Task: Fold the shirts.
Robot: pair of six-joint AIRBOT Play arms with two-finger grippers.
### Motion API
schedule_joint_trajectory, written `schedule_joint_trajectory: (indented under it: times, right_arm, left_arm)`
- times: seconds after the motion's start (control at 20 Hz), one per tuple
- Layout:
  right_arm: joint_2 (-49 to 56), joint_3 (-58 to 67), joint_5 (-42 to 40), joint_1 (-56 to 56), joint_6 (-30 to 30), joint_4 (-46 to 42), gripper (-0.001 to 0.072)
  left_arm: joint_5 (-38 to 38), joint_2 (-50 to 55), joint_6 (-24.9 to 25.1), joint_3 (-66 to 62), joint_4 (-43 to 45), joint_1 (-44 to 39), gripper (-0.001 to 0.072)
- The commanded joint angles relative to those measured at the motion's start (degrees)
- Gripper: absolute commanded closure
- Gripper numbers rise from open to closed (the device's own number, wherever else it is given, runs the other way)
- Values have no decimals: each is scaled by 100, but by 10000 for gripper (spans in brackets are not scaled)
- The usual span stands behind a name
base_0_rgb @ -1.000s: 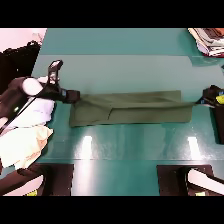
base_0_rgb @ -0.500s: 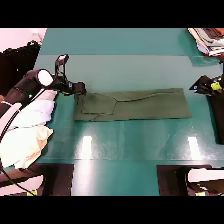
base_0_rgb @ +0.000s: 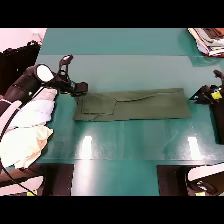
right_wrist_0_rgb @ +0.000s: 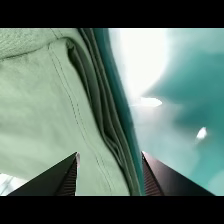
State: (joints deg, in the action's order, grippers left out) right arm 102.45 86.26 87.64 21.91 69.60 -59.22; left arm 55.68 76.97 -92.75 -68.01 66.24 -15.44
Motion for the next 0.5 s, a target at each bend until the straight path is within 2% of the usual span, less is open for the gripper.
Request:
schedule_joint_trajectory:
  times: [0.0,0.15,0.2,0.25,0.35,0.45]
  right_arm:
    - [490,7,92,-188,-184,372,255]
    - [699,9,90,-494,-262,389,263]
    - [710,7,111,-560,-306,402,292]
    - [691,13,155,-619,-455,428,460]
    - [525,11,160,-656,-573,448,659]
    - [140,13,44,-656,-612,732,695]
  left_arm:
    - [13,81,13,-15,-114,-313,677]
    - [-170,374,-24,-26,-365,-573,676]
    - [-254,498,-4,-63,-520,-638,677]
    - [-315,656,20,-164,-645,-708,677]
    - [-337,1034,22,-560,-710,-870,677]
    - [-297,1488,22,-1117,-719,-1099,677]
